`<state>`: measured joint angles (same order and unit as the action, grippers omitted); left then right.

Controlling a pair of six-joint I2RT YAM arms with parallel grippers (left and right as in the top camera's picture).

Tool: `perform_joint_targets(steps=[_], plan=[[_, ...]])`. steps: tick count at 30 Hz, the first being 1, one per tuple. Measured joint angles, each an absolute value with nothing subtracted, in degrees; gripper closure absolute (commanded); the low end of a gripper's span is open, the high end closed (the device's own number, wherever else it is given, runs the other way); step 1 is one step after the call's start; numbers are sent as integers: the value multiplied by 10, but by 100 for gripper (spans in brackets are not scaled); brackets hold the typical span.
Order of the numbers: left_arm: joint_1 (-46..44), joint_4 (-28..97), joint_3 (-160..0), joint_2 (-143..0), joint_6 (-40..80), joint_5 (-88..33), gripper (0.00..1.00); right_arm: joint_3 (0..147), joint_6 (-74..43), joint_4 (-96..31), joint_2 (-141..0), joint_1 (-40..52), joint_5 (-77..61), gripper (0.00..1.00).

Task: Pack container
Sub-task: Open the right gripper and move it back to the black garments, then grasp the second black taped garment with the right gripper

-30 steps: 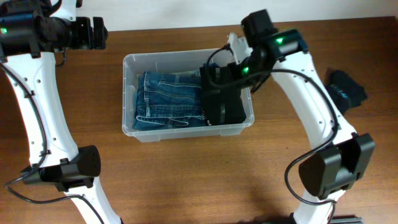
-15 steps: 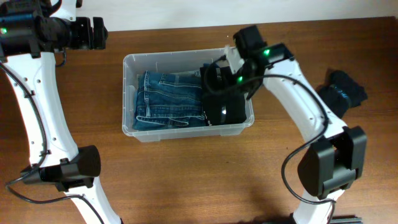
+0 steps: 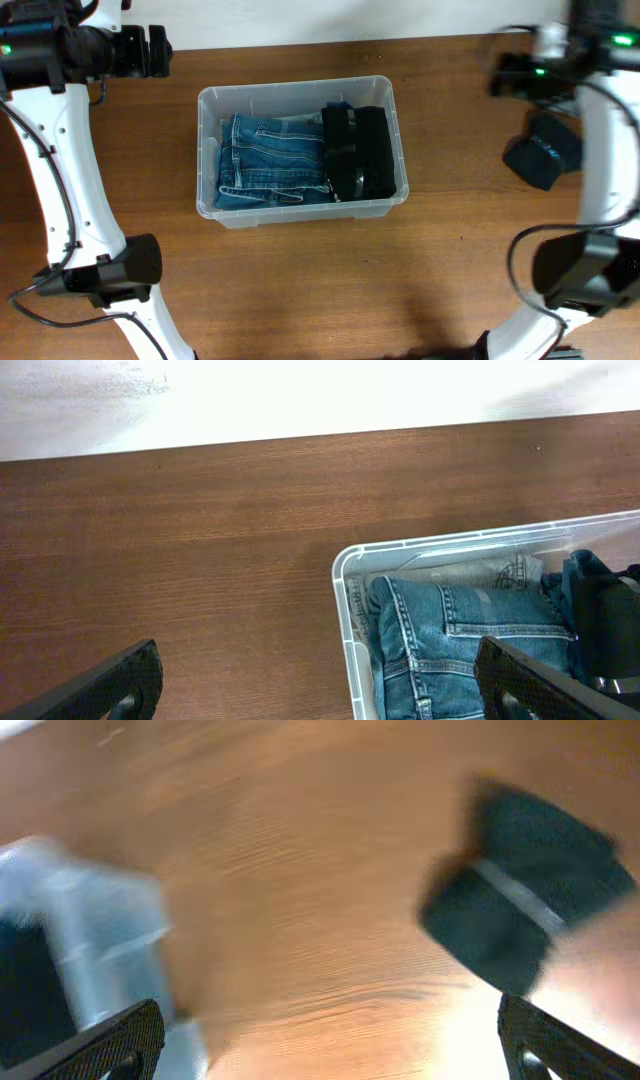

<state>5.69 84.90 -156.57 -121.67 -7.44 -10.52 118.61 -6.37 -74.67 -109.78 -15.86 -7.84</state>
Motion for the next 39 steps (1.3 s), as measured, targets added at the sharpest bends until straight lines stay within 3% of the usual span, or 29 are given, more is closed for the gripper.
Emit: perform_joint_targets(steps=[5, 16, 20, 29, 32, 34, 35, 36, 39], plan=[[57, 848, -1566, -1217, -74, -105, 1, 1059, -119, -655, -1100, -277, -102, 2], [57, 844, -1566, -1217, -74, -105, 1, 843, -145, -435, -1102, -327, -134, 1], [57, 844, -1566, -1217, -74, -105, 1, 795, -150, -376, -1102, -327, -134, 15], [57, 845, -1566, -1217, -74, -105, 1, 756, -161, -339, -1103, -327, -127, 19], [57, 845, -1566, -1217, -74, -105, 1, 756, -162, -337, -1117, -327, -125, 34], [57, 845, -1566, -1217, -74, -105, 1, 756, -163, -338, -1136, -327, -123, 62], [57, 845, -1566, -1217, -74, -105, 1, 756, -161, -337, -1137, -327, -122, 86], [57, 845, -1566, -1217, -74, -105, 1, 756, -164, -338, -1149, -327, -119, 94], [57, 845, -1566, -1217, -74, -105, 1, 756, -165, -335, -1148, -327, -122, 96]])
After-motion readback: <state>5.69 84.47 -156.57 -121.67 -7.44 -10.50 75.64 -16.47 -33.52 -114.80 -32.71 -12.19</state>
